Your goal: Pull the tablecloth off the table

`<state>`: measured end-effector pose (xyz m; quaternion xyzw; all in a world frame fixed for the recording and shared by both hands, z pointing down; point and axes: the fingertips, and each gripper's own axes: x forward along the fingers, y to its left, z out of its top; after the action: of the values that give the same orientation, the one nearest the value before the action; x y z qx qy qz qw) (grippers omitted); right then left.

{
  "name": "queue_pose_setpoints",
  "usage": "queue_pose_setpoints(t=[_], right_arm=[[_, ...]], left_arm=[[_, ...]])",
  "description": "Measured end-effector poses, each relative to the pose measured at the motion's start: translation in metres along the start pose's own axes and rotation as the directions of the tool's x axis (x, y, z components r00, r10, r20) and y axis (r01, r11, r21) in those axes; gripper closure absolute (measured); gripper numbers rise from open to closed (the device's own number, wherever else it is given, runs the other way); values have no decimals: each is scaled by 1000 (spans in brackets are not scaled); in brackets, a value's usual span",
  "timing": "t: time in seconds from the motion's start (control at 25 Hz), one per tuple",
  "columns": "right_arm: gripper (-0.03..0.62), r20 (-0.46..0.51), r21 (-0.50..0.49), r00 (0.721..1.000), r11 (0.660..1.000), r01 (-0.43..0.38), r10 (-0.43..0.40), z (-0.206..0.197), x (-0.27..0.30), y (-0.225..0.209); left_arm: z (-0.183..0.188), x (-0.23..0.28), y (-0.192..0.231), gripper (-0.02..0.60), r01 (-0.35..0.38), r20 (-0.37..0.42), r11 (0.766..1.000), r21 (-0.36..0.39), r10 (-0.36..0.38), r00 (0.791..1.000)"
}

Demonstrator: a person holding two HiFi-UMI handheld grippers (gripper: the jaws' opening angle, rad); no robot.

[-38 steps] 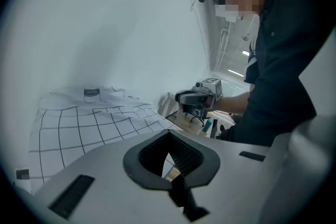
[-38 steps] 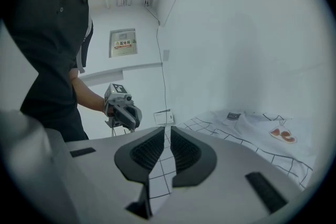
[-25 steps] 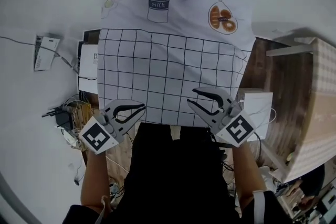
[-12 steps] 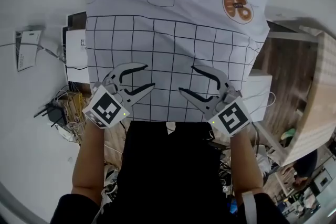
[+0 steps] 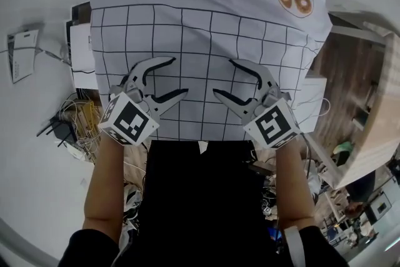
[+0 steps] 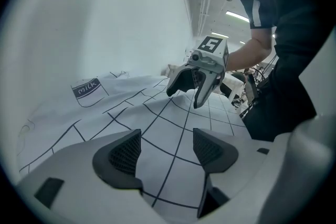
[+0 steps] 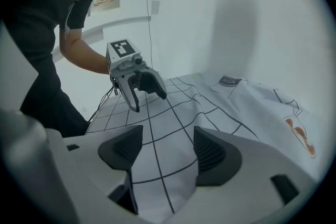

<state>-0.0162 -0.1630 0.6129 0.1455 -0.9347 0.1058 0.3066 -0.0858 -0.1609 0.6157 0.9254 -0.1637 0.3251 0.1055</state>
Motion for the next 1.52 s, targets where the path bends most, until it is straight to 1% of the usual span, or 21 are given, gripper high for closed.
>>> queue_pose_setpoints(t=[0.16, 0.36, 0.52, 0.68, 0.84, 1.08, 1.36, 1.52], right_arm=[[296, -30, -40, 1000, 999, 2, -3, -4, 6, 2], [295, -66, -52, 998, 999, 3, -7, -12, 15, -1], [295, -114, -25, 993, 1000, -2, -1, -25, 20, -2], [296, -164, -50, 986, 999, -8, 0, -35, 24, 1], [296, -189, -69, 982, 998, -4, -10, -38, 27, 0], [296, -215, -70, 976, 997, 11, -26, -43, 31, -3], [296, -217, -53, 975, 998, 27, -38, -41, 31, -5], [301, -219, -45, 974, 998, 39, -48, -41, 31, -6]], left_arm=[[-7, 2, 6, 267, -33, -22, 999, 14, 34, 999], [-13, 9, 5, 259, -23, -51, 999, 30, 24, 998], [-22, 14, 4, 258, -15, -95, 999, 42, 19, 995], [-28, 18, 4, 258, -21, -127, 999, 49, 27, 992], [-32, 22, 5, 258, -23, -151, 998, 61, 32, 988], [-38, 26, 5, 258, -23, -187, 997, 72, 36, 982], [-39, 27, 5, 258, -13, -182, 998, 57, 23, 983], [-39, 27, 5, 258, -19, -177, 998, 59, 29, 984]])
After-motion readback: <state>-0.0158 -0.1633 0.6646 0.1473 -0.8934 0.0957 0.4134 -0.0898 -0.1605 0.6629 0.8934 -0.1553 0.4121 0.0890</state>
